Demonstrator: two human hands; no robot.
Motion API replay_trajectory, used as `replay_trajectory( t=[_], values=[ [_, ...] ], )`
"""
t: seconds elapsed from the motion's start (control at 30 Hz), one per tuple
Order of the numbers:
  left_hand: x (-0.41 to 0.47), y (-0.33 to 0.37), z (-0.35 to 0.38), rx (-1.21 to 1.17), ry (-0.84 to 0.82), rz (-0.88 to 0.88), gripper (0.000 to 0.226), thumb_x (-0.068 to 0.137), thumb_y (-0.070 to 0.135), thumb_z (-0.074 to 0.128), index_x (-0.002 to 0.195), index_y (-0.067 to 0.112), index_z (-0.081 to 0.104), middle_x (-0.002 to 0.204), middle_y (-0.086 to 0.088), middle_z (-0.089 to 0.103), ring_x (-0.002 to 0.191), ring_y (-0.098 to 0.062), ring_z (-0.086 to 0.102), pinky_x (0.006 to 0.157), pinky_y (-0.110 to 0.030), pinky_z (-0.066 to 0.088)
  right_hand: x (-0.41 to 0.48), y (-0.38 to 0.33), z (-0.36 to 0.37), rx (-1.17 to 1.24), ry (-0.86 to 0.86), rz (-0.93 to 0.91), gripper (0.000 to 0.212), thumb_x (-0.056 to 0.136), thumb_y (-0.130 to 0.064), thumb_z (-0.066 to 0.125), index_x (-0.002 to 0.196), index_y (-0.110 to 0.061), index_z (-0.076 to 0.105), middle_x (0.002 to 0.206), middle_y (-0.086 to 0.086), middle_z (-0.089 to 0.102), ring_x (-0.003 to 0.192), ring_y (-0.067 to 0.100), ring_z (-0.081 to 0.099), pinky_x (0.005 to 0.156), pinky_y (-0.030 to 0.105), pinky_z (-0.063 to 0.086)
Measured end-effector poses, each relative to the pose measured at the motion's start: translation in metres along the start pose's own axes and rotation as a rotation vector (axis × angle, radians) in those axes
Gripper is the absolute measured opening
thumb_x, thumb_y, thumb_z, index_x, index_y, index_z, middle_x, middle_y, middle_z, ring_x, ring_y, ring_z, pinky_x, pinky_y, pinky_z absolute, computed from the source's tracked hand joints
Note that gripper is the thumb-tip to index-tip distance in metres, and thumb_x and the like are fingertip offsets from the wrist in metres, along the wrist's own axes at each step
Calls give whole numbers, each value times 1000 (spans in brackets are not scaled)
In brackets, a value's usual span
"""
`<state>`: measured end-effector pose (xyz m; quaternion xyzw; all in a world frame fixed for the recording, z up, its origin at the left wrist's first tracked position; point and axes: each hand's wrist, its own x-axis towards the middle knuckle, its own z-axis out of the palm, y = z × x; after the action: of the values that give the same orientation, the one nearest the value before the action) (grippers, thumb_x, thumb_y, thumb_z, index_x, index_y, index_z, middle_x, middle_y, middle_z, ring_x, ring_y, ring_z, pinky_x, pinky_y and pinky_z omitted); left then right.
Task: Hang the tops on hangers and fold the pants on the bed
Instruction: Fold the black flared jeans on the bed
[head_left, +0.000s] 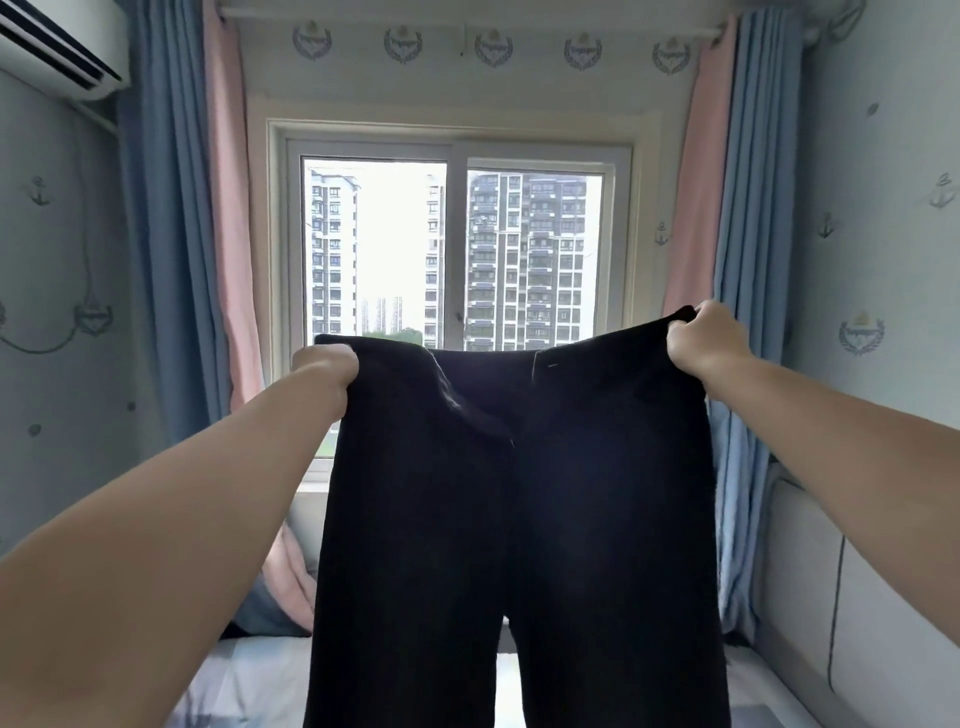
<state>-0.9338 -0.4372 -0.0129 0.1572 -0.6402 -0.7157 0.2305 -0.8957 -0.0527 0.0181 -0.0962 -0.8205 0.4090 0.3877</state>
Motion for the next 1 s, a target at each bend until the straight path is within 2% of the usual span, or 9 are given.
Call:
replay_trajectory(
  t=[0.13, 0.3, 0.37, 0.47, 0.57, 0.7, 0.83, 0.9, 1.0],
  values=[
    [26, 7, -42, 82, 143, 39, 17, 92, 10, 48, 109, 9, 53, 81, -5, 54, 80, -24, 55, 75, -32, 48, -20, -25, 11, -1, 8, 40, 7, 95, -7, 43, 101, -7, 48, 91, 7, 51, 82, 24, 51, 61, 30, 41],
    [52, 16, -88, 266, 212, 58, 19, 95, 9, 49, 108, -1, 59, 86, -11, 57, 84, -29, 60, 71, -34, 47, -45, -61, 29, 5, -21, 153, 19, 92, 0, 41, 74, -8, 43, 71, 5, 41, 61, 18, 38, 55, 31, 34],
    [53, 14, -95, 261, 134, -2, 29, 99, 2, 47, 125, -5, 57, 100, -16, 61, 93, -30, 61, 77, -35, 51, -58, -76, 40, 83, -67, 284, 19, 94, 0, 43, 77, -4, 49, 72, 8, 49, 59, 21, 47, 55, 30, 43],
    [43, 18, -94, 102, -52, -83, 36, 103, -1, 39, 137, -5, 50, 142, -21, 52, 130, -35, 51, 109, -42, 43, -83, -101, 59, 264, -184, 421, 18, 99, -2, 46, 86, 2, 58, 69, 14, 65, 51, 24, 64, 38, 25, 49],
    [14, 24, -80, -64, -193, -142, 32, 102, 7, 41, 128, 0, 58, 124, -19, 65, 113, -38, 63, 100, -50, 52, -106, -130, 81, 397, -370, 376, 21, 102, -2, 45, 95, 8, 62, 75, 23, 74, 63, 32, 74, 46, 36, 59],
    [-25, 32, -66, -218, -346, -38, 25, 102, 13, 49, 124, 6, 59, 110, -10, 67, 100, -26, 65, 94, -45, 56, -134, -174, 103, 558, -500, 198, 18, 95, -2, 51, 98, 10, 64, 88, 31, 72, 76, 40, 74, 62, 44, 63],
    [-53, 33, -73, -224, -666, 13, 16, 99, 26, 53, 105, 17, 65, 93, -3, 70, 87, -22, 64, 81, -37, 54, -154, -202, 113, 510, -539, 58, 18, 93, -8, 59, 95, 8, 66, 74, 22, 74, 67, 33, 75, 60, 38, 63],
    [-58, 29, -80, -136, -817, 92, 21, 83, 25, 63, 102, 16, 68, 88, -2, 73, 82, -19, 68, 72, -32, 55, -160, -208, 116, 462, -503, -3, 16, 94, -12, 62, 97, 4, 67, 66, 16, 73, 60, 26, 74, 59, 34, 63],
    [-57, 15, -81, 35, -778, 273, 49, 69, 15, 77, 116, 15, 63, 104, -9, 75, 94, -26, 73, 85, -45, 60, -168, -212, 116, 408, -475, -120, 16, 92, -17, 67, 98, -3, 69, 67, 9, 74, 62, 18, 74, 54, 27, 59]
  ],
)
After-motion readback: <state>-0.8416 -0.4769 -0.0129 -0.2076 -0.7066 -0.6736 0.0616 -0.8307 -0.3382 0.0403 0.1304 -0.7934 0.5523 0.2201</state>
